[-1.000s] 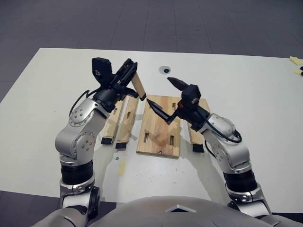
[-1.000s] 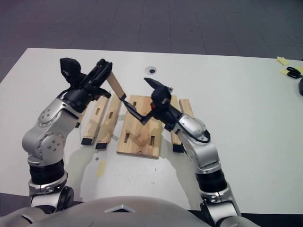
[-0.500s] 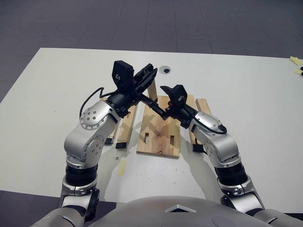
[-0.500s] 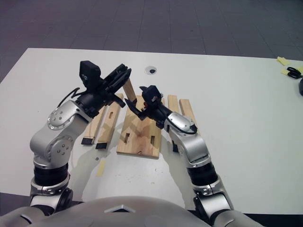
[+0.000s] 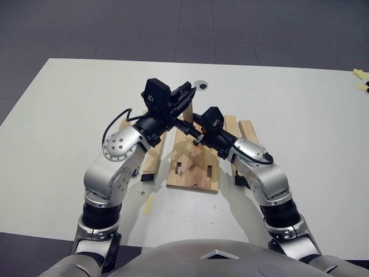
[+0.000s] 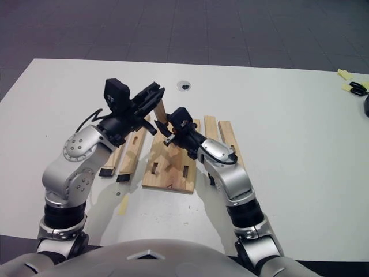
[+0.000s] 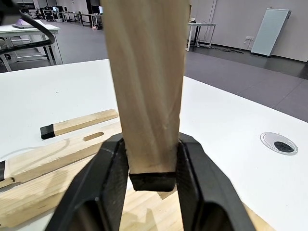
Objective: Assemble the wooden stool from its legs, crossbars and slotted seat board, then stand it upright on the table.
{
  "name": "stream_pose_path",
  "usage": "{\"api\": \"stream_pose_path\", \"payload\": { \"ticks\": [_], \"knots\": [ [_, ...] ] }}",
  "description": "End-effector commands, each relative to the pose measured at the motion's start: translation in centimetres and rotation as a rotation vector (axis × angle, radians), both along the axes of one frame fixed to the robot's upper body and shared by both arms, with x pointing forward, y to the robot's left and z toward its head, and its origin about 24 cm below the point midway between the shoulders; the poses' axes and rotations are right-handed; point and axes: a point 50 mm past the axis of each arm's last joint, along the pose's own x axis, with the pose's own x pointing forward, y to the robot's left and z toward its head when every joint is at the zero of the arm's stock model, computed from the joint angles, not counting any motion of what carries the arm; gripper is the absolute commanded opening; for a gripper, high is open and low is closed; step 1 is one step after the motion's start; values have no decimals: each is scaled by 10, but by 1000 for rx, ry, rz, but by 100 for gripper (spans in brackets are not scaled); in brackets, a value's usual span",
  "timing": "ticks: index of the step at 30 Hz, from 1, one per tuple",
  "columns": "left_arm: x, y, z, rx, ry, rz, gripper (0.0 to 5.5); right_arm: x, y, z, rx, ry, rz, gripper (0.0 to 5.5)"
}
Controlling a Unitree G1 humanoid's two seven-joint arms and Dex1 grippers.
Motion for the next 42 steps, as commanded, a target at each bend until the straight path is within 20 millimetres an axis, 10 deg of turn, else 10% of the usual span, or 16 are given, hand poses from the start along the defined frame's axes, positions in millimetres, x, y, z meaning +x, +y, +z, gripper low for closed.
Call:
{"api": "stream_pose_path", "payload": {
  "ticks": [1,11,19,29,42],
  "knots": [
    [0,2,-5,21,11,21,78,7,-15,-1,-25,-16,-109,131],
    [21,72,62,-666,67,204,230,-13,-124,-10,-54,150,-416,131],
    [3,141,-8,14,354,593,363,-49,-218,1,-129,492,-694,130],
    [-26,152,-62,284,652,560,538,-85,-202,-31,-73,793,-747,130],
    [-25,162,-87,321,711,559,540,-55,-195,-15,-73,553,-805,303]
  ]
}}
